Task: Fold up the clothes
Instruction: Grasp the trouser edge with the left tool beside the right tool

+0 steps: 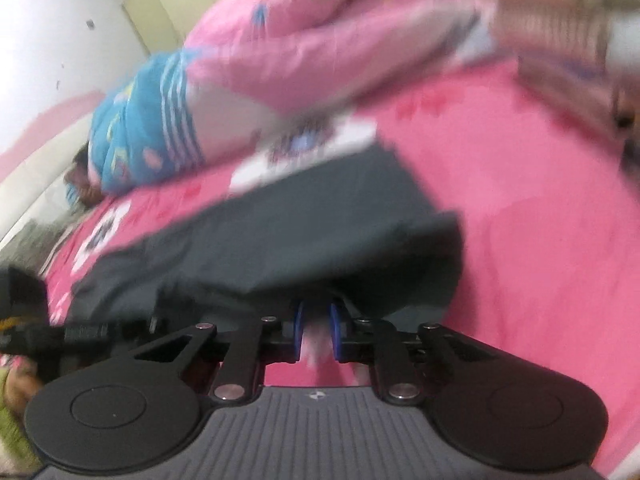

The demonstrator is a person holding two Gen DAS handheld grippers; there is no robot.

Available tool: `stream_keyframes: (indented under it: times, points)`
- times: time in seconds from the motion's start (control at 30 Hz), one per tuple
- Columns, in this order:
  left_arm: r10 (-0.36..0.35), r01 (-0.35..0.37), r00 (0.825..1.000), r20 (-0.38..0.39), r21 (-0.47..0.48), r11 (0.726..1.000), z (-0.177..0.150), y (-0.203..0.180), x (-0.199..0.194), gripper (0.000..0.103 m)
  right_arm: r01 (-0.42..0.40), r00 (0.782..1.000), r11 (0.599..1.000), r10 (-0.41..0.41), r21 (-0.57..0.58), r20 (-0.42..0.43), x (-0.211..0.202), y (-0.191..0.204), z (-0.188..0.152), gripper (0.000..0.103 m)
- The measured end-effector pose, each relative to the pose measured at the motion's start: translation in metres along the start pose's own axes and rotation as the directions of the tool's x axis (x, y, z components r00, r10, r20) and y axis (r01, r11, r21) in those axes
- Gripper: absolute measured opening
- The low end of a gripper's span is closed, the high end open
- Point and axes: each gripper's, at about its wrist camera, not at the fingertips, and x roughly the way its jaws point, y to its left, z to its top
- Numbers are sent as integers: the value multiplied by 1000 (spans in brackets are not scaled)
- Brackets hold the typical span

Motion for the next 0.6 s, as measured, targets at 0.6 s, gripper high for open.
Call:
stream_keyframes:
  times: [0.6]
  points:
    - [-5, 4, 1000, -12, -60, 998, 3, 6, 4, 3, -109, 990, 982, 92, -155, -111, 0, 25, -38, 15]
